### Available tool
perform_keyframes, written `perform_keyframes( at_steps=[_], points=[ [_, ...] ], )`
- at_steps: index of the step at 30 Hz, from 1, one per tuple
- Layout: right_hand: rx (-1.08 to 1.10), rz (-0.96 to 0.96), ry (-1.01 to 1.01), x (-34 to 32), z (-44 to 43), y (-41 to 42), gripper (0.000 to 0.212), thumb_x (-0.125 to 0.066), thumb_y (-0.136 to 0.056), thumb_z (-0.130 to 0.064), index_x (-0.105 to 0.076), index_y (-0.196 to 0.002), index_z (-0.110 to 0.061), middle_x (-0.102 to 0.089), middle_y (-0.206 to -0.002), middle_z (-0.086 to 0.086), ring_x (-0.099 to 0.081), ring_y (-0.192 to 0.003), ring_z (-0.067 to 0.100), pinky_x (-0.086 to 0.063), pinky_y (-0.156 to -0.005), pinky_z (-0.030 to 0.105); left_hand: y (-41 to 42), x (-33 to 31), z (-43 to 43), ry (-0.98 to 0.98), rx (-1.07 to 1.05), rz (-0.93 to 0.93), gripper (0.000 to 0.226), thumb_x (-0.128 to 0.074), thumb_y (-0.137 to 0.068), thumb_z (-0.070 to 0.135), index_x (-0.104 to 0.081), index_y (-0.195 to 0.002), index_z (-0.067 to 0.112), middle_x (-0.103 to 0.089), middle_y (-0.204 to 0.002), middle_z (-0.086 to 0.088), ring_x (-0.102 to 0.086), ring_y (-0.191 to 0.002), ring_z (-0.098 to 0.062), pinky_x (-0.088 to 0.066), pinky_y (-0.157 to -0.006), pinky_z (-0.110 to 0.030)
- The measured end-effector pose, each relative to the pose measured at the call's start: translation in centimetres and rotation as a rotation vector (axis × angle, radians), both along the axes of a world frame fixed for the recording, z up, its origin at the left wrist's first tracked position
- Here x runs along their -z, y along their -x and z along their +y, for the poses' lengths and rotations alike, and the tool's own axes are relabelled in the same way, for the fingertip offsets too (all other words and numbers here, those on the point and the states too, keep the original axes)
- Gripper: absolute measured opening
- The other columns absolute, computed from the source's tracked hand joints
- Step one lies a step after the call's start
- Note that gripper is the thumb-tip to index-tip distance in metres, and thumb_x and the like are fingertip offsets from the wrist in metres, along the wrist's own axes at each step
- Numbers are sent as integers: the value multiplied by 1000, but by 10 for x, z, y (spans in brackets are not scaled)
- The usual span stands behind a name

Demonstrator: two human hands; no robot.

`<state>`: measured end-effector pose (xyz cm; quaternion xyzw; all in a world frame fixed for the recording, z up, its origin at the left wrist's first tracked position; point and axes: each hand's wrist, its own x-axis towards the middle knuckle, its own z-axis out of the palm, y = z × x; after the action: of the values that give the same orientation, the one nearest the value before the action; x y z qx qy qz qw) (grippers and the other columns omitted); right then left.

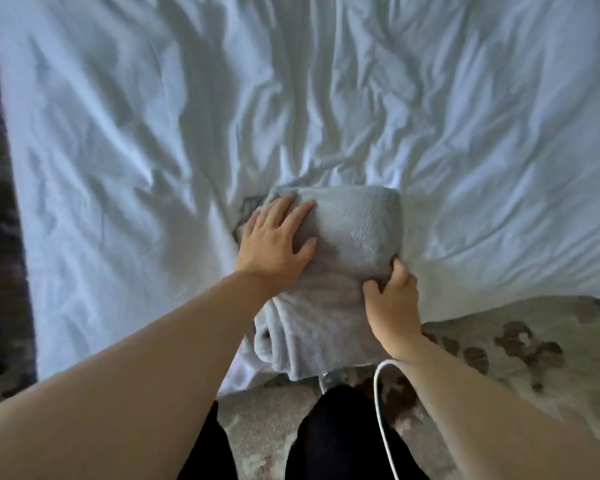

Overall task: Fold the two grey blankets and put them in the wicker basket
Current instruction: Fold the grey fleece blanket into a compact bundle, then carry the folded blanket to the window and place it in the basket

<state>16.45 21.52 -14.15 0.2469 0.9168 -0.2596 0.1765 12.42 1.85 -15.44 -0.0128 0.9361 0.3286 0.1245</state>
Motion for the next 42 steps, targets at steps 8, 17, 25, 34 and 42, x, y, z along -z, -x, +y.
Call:
perform_keyframes(
  at_steps=[8,17,25,34,42],
  points=[
    [153,-216,306,-33,31,44,45,-77,-61,-23,-51,-97,-18,-62,-96,4,-55,-72,11,-41,-58,18,-56,-46,0,-555,-813,-827,88,-80,-48,68,-62,-117,17,-69,-100,3,-65,-87,-16,-53,-65,-25],
    [199,-418,662,-32,60,78,34,-74,-65,-8,-70,-97,-1,-73,-85,20,-70,-77,35,-58,-73,46,-62,-52,46,-727,-1116,-632,49,-79,-61,58,-64,-95,26,-73,-85,6,-69,-77,-12,-49,-54,-18],
    [71,-415,879,-91,51,81,22,-68,-82,-8,-63,-102,-14,-76,-78,6,-72,-65,20,-56,-51,30,-77,-105,41,-989,-1196,-561,42,-75,-73,47,-66,-100,15,-76,-77,2,-73,-70,-14,-54,-54,-23],
    [-677,-444,1119,-254,-148,57,37,-73,-78,-22,-63,-114,-22,-75,-102,1,-72,-91,19,-56,-71,30,-196,-282,-70,-1003,-1527,112,44,-74,-73,46,-65,-109,22,-76,-92,0,-73,-84,-19,-57,-75,-35],
    [-1219,-297,1417,-481,-306,-121,58,-83,-59,-41,-61,-112,-30,-73,-103,-8,-71,-93,15,-56,-78,33,-398,-488,-157,-838,-1660,786,45,-74,-70,47,-68,-105,19,-76,-93,-6,-73,-82,-20,-56,-64,-30]
  ],
)
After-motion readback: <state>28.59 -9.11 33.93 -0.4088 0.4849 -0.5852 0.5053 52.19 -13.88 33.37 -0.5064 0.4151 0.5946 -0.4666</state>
